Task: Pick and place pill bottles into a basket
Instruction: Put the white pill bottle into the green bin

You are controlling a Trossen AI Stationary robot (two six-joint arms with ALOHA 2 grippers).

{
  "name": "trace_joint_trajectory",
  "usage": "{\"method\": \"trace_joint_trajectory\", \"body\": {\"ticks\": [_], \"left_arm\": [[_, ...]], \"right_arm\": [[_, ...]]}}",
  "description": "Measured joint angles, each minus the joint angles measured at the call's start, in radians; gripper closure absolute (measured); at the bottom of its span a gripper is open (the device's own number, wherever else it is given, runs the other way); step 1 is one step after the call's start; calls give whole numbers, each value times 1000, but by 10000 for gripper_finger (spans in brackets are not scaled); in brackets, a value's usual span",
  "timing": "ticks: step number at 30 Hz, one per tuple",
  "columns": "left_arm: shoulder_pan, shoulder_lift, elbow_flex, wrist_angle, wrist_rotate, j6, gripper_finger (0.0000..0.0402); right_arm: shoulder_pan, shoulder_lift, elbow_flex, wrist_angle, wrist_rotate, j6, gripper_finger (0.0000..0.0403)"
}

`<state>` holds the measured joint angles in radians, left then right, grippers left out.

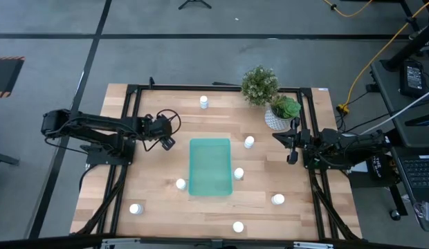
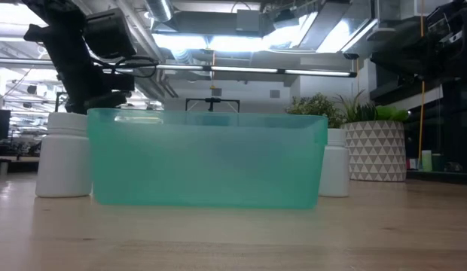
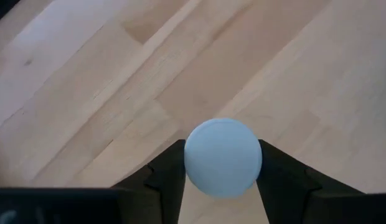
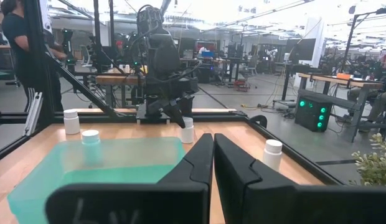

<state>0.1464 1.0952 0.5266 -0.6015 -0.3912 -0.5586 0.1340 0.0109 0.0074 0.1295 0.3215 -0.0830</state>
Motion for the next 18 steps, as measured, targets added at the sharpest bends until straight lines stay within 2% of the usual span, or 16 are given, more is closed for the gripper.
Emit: {"method": "trace_joint_trajectory", "body": {"ticks": [11, 18], "left_arm": [[-2, -61, 76, -3, 153, 198, 242], [-2, -130, 158, -86, 179, 266, 243]], "right_arm": [[0, 0, 0, 0, 0, -4, 384], [0, 0, 0, 0, 0, -4, 384]]}}
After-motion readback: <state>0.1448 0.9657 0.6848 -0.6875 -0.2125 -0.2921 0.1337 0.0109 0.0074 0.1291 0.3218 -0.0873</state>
